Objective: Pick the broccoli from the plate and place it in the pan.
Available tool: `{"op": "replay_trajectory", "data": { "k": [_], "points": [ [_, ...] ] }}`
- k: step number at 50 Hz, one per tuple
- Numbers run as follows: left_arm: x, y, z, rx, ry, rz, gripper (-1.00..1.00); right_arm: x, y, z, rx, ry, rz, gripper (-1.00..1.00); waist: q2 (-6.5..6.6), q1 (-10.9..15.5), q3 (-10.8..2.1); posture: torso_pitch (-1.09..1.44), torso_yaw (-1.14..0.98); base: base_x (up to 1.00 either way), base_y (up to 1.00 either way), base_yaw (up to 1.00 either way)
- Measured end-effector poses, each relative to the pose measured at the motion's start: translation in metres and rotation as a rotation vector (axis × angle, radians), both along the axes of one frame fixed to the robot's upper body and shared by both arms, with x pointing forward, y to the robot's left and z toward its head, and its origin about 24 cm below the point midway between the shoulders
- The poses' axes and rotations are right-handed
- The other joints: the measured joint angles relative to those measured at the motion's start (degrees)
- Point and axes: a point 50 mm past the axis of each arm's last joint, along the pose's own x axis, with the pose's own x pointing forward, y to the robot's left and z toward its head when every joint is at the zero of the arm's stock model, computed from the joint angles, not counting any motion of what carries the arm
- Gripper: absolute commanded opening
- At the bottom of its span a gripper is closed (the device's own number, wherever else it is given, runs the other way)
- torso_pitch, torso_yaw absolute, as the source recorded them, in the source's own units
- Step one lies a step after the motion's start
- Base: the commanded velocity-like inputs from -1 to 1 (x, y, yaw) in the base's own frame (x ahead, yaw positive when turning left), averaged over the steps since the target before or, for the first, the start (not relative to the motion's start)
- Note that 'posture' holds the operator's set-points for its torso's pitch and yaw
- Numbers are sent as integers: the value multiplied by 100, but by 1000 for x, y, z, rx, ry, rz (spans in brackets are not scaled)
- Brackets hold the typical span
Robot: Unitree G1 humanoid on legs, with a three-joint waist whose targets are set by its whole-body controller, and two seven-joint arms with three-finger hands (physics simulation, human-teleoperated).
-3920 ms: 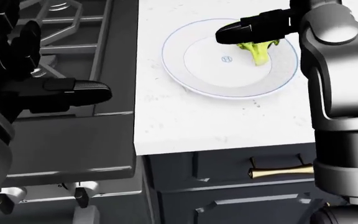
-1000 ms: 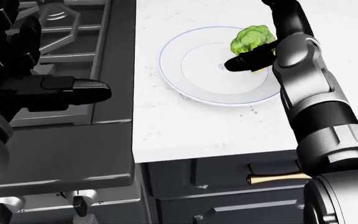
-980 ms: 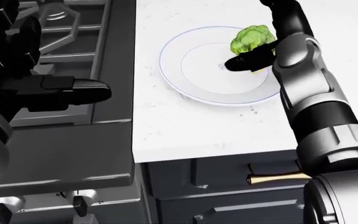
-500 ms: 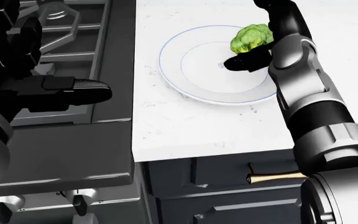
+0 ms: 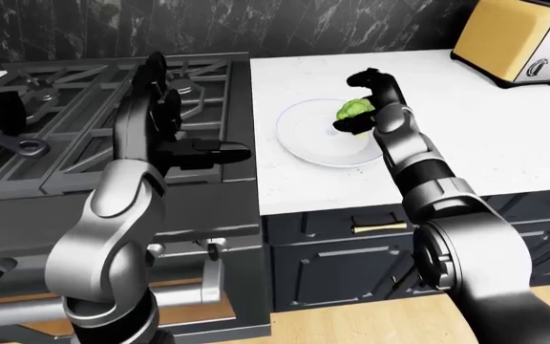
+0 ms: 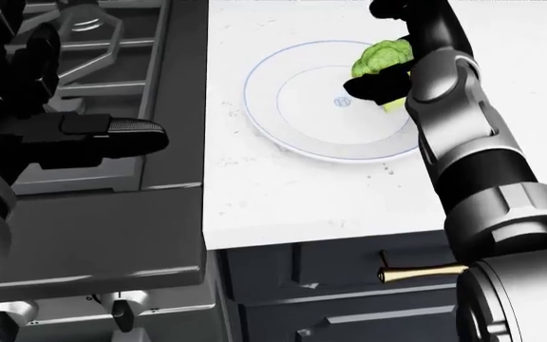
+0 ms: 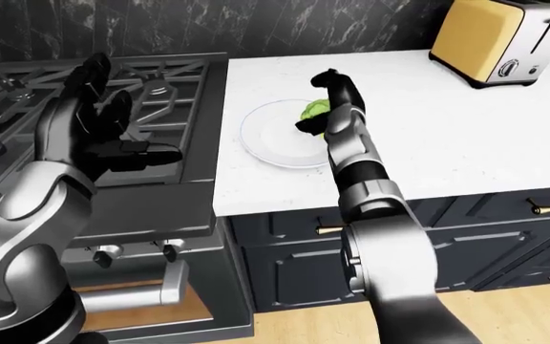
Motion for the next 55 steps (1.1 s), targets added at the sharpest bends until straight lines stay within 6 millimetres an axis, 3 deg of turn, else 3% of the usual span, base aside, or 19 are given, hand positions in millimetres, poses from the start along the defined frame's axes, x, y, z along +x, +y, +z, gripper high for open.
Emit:
{"op": "replay_trajectory", "data": {
  "k": [5,7,12,14,21,24,27,29,55],
  "points": [
    [0,0,0,0,1,0,100,0,0,-1,0,-1,-2,23,-2,-3,0,0,0,0,0,0],
    [0,0,0,0,1,0,100,0,0,-1,-2,-3,-2,9,-3,-3,-1,0,0,0,0,0],
    [0,0,1,0,-1,1,100,0,1,0,-15,-8,0,7,-7,-4,-1,0,0,0,0,0],
    [0,0,1,0,-3,1,100,0,1,0,-15,-6,1,-11,-5,-4,-1,0,0,0,0,0],
    [0,1,1,0,-3,2,100,0,2,2,-16,-6,2,-36,-5,-1,7,0,0,0,0,0],
    [0,1,1,-1,-2,2,100,0,2,2,-16,-8,2,-71,-7,1,12,0,0,0,0,0],
    [-1,1,2,-1,-4,4,100,0,2,4,-16,-11,1,-79,-5,3,18,0,0,0,0,0],
    [-1,1,2,-1,-5,4,100,1,2,6,-13,-14,0,-100,-1,4,23,0,0,0,0,0],
    [-2,6,7,0,-16,24,100,-8,9,79,138,-91,95,-100,-4,12,66,0,0,0,0,0]
  ]
}}
